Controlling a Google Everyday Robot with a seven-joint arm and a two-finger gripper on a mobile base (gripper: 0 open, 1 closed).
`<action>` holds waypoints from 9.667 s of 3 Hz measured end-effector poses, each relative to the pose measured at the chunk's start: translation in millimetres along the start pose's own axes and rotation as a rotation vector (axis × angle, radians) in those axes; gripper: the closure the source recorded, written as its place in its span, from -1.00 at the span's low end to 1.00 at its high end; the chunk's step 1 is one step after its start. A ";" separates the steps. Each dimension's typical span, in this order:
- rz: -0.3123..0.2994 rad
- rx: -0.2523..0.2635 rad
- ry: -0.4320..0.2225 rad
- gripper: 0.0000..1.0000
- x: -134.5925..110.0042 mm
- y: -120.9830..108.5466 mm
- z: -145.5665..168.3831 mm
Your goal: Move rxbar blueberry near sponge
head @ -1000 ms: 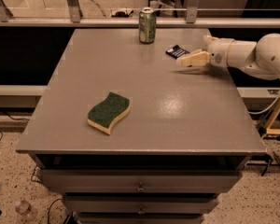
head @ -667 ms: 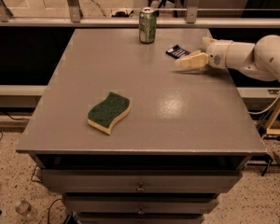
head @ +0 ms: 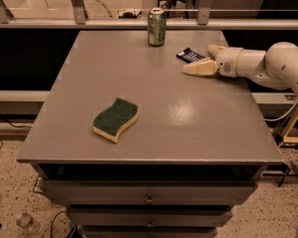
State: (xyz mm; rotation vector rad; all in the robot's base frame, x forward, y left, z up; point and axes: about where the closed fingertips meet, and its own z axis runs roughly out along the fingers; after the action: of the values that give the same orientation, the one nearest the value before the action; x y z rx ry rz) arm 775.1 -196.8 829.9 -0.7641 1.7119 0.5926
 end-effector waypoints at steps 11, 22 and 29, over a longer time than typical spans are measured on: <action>0.002 -0.005 0.013 1.00 -0.6 4.4 2.6; -0.011 -0.005 0.017 1.00 -8.2 5.7 -0.3; -0.249 -0.030 0.006 1.00 -130.6 131.4 -174.2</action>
Offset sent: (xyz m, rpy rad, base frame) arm -0.0014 0.0040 -0.0067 -0.0075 0.0105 0.0027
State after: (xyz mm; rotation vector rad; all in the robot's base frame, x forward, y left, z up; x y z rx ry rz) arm 588.2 -210.3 1001.8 -0.9837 1.5851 0.4452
